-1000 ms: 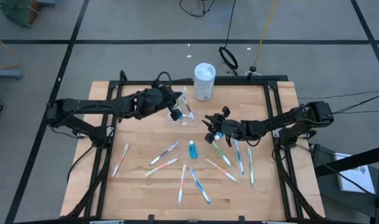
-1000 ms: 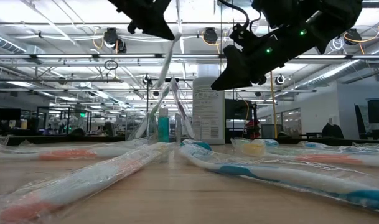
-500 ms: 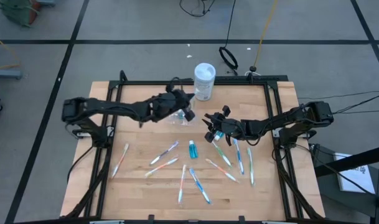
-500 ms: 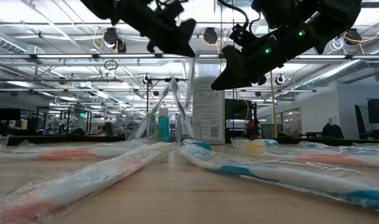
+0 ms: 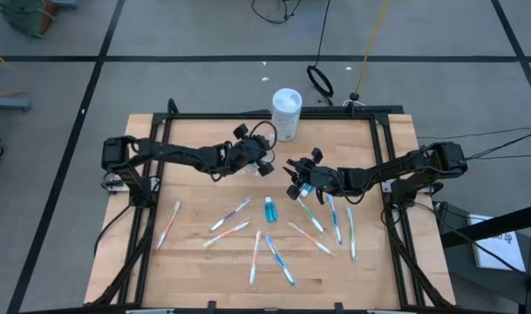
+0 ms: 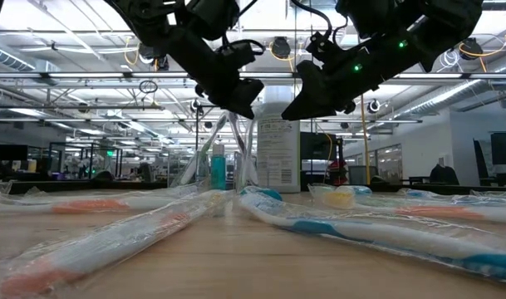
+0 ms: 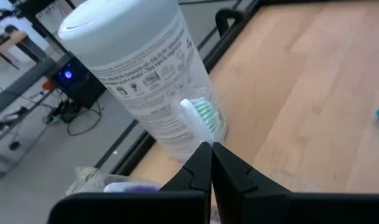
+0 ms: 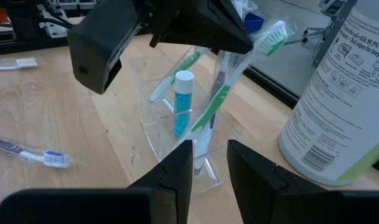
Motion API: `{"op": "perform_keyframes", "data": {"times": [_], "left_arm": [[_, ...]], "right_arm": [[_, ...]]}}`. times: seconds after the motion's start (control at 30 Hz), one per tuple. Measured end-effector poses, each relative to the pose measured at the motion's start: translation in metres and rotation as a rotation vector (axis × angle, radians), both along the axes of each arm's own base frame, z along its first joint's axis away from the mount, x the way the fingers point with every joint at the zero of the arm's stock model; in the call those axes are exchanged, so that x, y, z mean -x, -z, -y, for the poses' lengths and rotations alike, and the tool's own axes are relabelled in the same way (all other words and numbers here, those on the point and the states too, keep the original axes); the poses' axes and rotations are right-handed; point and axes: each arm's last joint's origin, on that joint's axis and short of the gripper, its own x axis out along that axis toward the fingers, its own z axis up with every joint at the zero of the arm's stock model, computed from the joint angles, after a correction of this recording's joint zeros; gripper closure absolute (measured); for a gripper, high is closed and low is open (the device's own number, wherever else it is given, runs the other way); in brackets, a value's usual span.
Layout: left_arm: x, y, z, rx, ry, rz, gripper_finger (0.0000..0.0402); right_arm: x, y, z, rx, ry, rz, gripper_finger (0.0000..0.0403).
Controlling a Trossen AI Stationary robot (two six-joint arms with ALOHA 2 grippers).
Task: Pick & Place toothbrushing station
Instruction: Put the green toothbrush into the transparent organizer, then put the orange toothbrush into the transparent organizer
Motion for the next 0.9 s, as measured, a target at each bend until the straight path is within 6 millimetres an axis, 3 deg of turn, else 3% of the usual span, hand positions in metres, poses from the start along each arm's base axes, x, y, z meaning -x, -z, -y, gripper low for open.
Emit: {"op": "perform_keyframes", "data": {"times": [0.17, 0.37, 0.5, 0.73, 0.9], "left_arm": [[0.002, 0.003, 0.0, -0.017, 0.014, -0.062, 0.0379], [0.003, 0.004, 0.0, -0.042, 0.032, -0.108, 0.0392], [0.004, 0.004, 0.0, -0.072, -0.037, -0.115, 0.0386], [0.009, 0.01, 0.002, -0.076, -0.057, -0.209, 0.0317], [0.012, 0.003, 0.021, -0.047, 0.015, -0.328, 0.0261]], "right_arm": [[0.0, 0.0, 0.0, 0.0, 0.0, 0.0, 0.0312], [0.0, 0.0, 0.0, 0.0, 0.0, 0.0, 0.0312], [0.0, 0.0, 0.0, 0.002, -0.001, -0.001, 0.0312], [0.0, 0.0, 0.0, 0.025, -0.011, -0.017, 0.0312], [0.0, 0.0, 0.0, 0.026, -0.011, -0.018, 0.0312]]}}
